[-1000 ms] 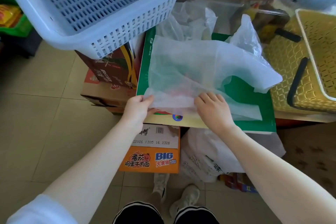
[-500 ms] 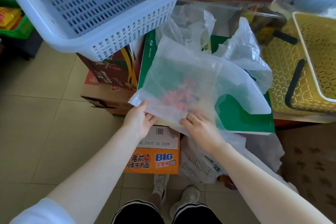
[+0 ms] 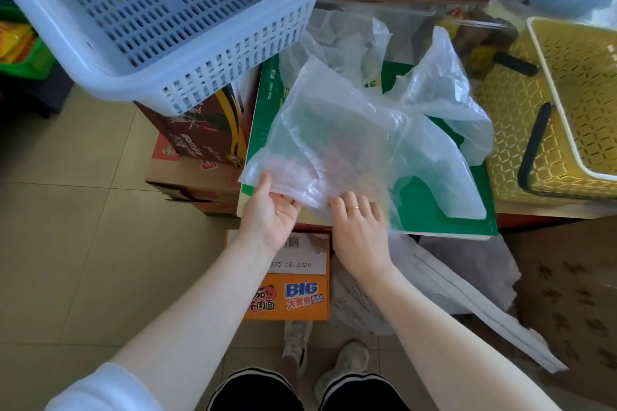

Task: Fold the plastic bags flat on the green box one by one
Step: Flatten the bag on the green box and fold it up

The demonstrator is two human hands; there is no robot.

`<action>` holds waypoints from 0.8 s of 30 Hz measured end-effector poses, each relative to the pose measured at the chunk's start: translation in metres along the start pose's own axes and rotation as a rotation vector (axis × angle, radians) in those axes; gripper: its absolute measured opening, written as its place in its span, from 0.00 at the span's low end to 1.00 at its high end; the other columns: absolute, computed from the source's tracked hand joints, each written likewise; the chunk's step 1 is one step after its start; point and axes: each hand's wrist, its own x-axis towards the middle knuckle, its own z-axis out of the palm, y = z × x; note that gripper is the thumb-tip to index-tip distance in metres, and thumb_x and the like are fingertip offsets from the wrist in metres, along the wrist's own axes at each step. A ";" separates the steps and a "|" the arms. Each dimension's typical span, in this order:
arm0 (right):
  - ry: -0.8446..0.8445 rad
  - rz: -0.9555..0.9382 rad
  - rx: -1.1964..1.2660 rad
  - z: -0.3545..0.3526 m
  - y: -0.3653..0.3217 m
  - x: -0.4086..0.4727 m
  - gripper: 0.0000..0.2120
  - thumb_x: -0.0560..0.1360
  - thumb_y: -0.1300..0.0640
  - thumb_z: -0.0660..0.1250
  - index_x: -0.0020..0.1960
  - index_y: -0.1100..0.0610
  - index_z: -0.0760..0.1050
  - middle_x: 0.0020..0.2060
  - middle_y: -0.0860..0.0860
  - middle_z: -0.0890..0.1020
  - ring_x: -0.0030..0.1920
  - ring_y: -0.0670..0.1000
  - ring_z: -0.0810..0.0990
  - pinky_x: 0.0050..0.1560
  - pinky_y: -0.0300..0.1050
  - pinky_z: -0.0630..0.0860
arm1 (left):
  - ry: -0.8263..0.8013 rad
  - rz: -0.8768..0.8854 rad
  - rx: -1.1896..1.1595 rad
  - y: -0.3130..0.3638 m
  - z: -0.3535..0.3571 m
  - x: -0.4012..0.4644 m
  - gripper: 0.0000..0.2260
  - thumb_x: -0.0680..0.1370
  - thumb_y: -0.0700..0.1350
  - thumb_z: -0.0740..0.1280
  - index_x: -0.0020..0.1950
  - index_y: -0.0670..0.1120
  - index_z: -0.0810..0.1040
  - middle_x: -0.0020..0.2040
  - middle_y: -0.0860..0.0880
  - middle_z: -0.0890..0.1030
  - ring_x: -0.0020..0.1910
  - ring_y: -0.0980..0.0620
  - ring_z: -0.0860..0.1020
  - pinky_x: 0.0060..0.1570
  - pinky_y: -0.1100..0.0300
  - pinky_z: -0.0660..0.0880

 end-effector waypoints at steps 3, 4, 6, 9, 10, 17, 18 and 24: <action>0.021 -0.009 -0.043 -0.007 0.024 -0.007 0.10 0.63 0.66 0.59 0.41 0.59 0.75 0.39 0.54 0.78 0.35 0.56 0.76 0.35 0.46 0.70 | -0.038 0.052 -0.029 0.016 0.004 0.002 0.16 0.82 0.48 0.53 0.64 0.41 0.72 0.59 0.42 0.79 0.57 0.46 0.79 0.55 0.52 0.77; 0.005 -0.004 -0.034 -0.009 0.035 -0.011 0.10 0.62 0.67 0.62 0.42 0.60 0.75 0.39 0.55 0.78 0.35 0.57 0.77 0.34 0.46 0.71 | -0.032 0.066 -0.039 0.021 0.006 0.004 0.16 0.82 0.47 0.53 0.63 0.41 0.72 0.58 0.42 0.79 0.56 0.47 0.79 0.55 0.52 0.76; -0.040 0.027 0.022 -0.012 0.054 -0.019 0.13 0.59 0.70 0.69 0.43 0.61 0.75 0.40 0.57 0.78 0.36 0.58 0.77 0.32 0.46 0.73 | 0.049 0.101 0.006 0.024 0.010 0.006 0.12 0.82 0.44 0.55 0.61 0.42 0.73 0.55 0.43 0.80 0.53 0.48 0.80 0.56 0.53 0.76; -0.087 0.067 0.127 -0.021 0.068 -0.025 0.19 0.55 0.73 0.74 0.44 0.63 0.76 0.40 0.58 0.77 0.36 0.59 0.77 0.31 0.45 0.74 | 0.294 0.298 0.517 0.015 0.010 0.010 0.19 0.79 0.38 0.58 0.70 0.46 0.63 0.61 0.47 0.74 0.60 0.47 0.74 0.61 0.54 0.70; -0.082 0.071 0.157 -0.024 0.071 -0.026 0.19 0.55 0.74 0.74 0.43 0.64 0.77 0.40 0.59 0.77 0.36 0.60 0.77 0.31 0.45 0.74 | 0.369 0.400 0.762 0.009 0.008 0.008 0.27 0.78 0.37 0.60 0.74 0.48 0.54 0.67 0.48 0.68 0.65 0.48 0.69 0.64 0.53 0.66; 0.003 0.035 0.112 -0.048 0.074 -0.026 0.14 0.61 0.68 0.75 0.44 0.58 0.78 0.39 0.54 0.79 0.36 0.56 0.76 0.35 0.45 0.72 | -0.591 1.277 1.955 -0.047 0.006 -0.019 0.22 0.73 0.53 0.63 0.64 0.43 0.73 0.68 0.40 0.70 0.68 0.42 0.67 0.65 0.46 0.64; 0.020 0.018 0.112 -0.052 0.074 -0.027 0.13 0.62 0.67 0.74 0.45 0.58 0.77 0.39 0.53 0.79 0.36 0.56 0.77 0.35 0.45 0.72 | -0.684 1.255 1.993 -0.053 0.009 -0.020 0.20 0.73 0.52 0.62 0.60 0.42 0.76 0.62 0.42 0.76 0.61 0.43 0.74 0.60 0.48 0.71; -0.067 -0.072 -0.050 -0.066 0.104 -0.050 0.07 0.65 0.61 0.65 0.43 0.57 0.77 0.36 0.51 0.78 0.34 0.53 0.76 0.36 0.43 0.67 | -0.803 1.260 1.921 -0.059 0.022 -0.010 0.14 0.76 0.49 0.58 0.42 0.44 0.81 0.34 0.49 0.82 0.30 0.50 0.80 0.25 0.58 0.77</action>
